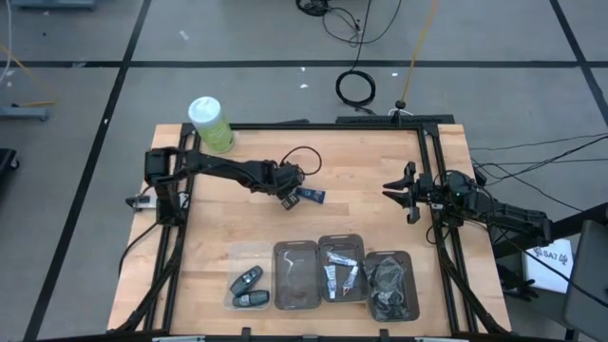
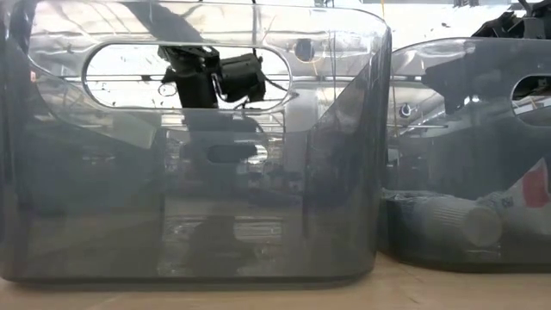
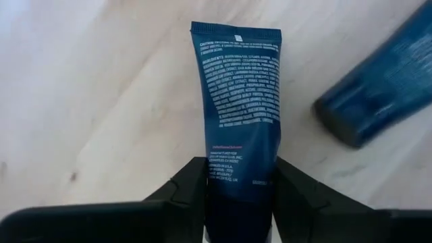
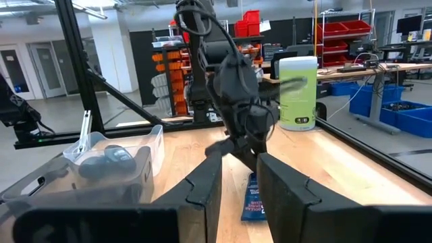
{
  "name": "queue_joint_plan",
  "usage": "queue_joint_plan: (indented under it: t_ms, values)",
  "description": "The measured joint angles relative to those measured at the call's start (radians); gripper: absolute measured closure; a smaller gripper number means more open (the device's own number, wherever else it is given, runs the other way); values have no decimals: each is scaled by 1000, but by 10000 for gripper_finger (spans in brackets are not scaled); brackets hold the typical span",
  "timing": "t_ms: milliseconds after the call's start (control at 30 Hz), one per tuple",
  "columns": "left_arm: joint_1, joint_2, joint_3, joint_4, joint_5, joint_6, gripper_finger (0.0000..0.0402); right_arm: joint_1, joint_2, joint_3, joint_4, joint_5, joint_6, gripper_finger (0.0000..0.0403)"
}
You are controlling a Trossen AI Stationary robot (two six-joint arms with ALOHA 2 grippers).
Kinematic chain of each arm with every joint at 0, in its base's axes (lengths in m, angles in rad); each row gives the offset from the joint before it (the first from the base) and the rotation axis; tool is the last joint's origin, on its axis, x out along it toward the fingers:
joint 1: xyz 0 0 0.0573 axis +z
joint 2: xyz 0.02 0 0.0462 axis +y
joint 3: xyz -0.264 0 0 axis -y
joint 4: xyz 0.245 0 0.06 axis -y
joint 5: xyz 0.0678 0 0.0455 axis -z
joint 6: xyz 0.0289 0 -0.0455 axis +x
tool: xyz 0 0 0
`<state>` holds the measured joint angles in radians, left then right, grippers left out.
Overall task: Pick & Place Travel size toiletries
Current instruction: Put the top blue shaving cream into the left black bin
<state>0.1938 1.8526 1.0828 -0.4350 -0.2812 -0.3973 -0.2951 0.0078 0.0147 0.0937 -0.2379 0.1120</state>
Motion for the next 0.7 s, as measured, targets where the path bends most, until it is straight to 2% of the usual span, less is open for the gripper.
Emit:
queue_joint_plan:
  t_ms: [500, 700]
  values:
    - [-70, -248, 3, -8, -8, 57, 275, 0, 0, 0, 0, 0, 0, 319]
    - [-141, -315, 4, 33, -9, 161, 274, 0, 0, -1, 0, 0, 0, 318]
